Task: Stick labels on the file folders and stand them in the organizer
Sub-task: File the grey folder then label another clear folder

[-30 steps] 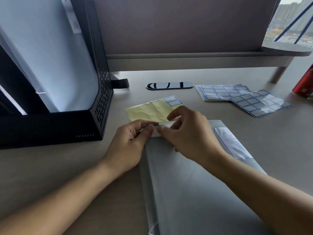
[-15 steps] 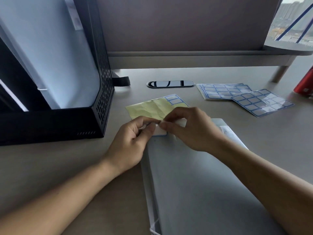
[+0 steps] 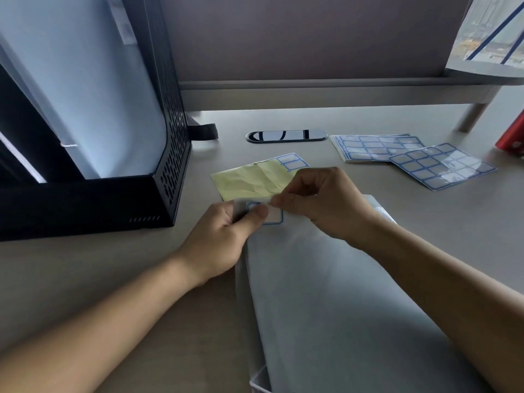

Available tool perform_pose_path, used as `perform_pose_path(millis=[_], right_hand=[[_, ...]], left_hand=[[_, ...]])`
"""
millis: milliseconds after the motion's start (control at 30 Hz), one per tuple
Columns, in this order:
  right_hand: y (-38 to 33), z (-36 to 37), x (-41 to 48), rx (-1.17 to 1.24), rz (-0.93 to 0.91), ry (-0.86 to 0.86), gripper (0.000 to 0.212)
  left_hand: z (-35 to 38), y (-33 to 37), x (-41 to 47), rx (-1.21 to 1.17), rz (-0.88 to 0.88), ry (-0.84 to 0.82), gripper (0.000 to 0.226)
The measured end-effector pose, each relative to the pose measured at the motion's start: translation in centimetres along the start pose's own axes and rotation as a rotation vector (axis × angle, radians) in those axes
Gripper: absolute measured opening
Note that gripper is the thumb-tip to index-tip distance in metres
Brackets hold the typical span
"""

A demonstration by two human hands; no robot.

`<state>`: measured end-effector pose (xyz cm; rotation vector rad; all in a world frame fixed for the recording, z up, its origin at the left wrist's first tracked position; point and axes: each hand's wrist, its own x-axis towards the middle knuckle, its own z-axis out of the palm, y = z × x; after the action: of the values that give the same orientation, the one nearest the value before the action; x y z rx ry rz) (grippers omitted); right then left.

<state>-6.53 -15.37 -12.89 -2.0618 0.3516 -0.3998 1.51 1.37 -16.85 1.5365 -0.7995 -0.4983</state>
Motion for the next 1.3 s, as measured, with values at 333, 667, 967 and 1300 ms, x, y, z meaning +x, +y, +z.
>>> perform_pose_path(millis=[333, 667, 967, 1300], right_hand=[[0.1, 0.6, -0.2, -0.161, -0.031, -0.012, 0.024], [0.3, -0.7, 0.2, -0.175, -0.031, -0.225, 0.022], [0.6, -0.4, 0.4, -0.120, -0.026, -0.160, 0.031], [0.9, -0.1, 0.1, -0.261, -0.051, -0.139, 0.038]], left_hand=[[0.0, 0.1, -0.3, 0.144, 0.125, -0.025, 0.031], [-0.3, 0.1, -0.2, 0.185, 0.156, 0.022, 0.042], [-0.3, -0.1, -0.1, 0.050, 0.058, -0.067, 0.022], [-0.4, -0.3, 0.0, 0.104, 0.082, -0.075, 0.028]])
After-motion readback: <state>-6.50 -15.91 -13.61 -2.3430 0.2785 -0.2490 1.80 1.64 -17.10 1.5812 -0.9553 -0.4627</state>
